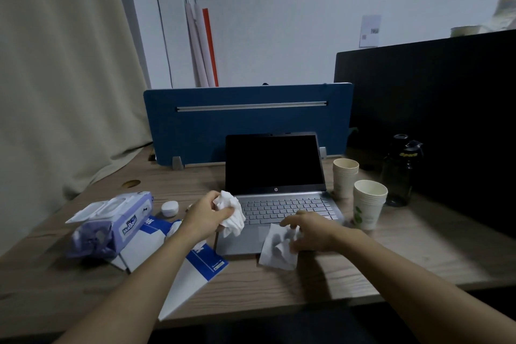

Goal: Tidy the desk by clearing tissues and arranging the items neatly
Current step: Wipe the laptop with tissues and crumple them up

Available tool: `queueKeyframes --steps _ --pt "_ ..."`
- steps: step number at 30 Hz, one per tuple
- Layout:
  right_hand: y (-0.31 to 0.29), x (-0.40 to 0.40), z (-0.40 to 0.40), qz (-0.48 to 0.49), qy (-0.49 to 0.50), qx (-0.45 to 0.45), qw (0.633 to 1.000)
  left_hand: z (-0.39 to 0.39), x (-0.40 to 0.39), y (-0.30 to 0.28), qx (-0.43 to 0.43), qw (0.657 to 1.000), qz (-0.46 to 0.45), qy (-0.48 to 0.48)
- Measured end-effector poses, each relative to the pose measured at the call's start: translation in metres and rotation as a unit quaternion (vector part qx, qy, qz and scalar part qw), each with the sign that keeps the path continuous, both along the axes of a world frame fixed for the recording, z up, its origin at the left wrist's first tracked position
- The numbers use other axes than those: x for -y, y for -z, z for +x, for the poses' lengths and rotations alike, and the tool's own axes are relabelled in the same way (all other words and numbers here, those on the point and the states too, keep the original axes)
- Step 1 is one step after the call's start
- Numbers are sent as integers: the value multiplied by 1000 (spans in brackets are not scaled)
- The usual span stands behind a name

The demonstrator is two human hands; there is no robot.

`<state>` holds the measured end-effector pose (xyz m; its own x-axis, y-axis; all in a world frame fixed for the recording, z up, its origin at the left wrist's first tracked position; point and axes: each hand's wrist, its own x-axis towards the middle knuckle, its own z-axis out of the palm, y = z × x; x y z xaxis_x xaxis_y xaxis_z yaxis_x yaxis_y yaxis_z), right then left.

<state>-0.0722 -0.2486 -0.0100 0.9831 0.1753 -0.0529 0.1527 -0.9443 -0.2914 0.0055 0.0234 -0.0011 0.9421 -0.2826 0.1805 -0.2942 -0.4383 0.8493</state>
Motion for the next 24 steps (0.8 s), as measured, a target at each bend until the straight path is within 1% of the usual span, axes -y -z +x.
queueKeyframes --steps 4,10,13,14,17,19,22,24 --pt "6 -1 2 -4 -2 6 1000 -2 -4 0 -18 999 -20 20" --pt "7 -1 6 4 -29 21 999 -2 -4 3 11 1000 20 12" --pt "5 -3 8 54 -25 58 997 -1 -2 5 12 999 17 29" --pt "3 -5 8 85 -16 70 994 -1 -1 5 12 999 18 31" --pt "-2 -14 10 219 28 79 972 -2 3 3 22 999 28 29" --pt "-5 -20 13 282 45 88 954 -2 5 2 23 998 39 31" --pt "-10 -32 20 311 57 91 944 -2 8 1 28 997 62 28" --pt "-12 -40 23 304 63 87 946 -3 12 0 5 999 41 35"
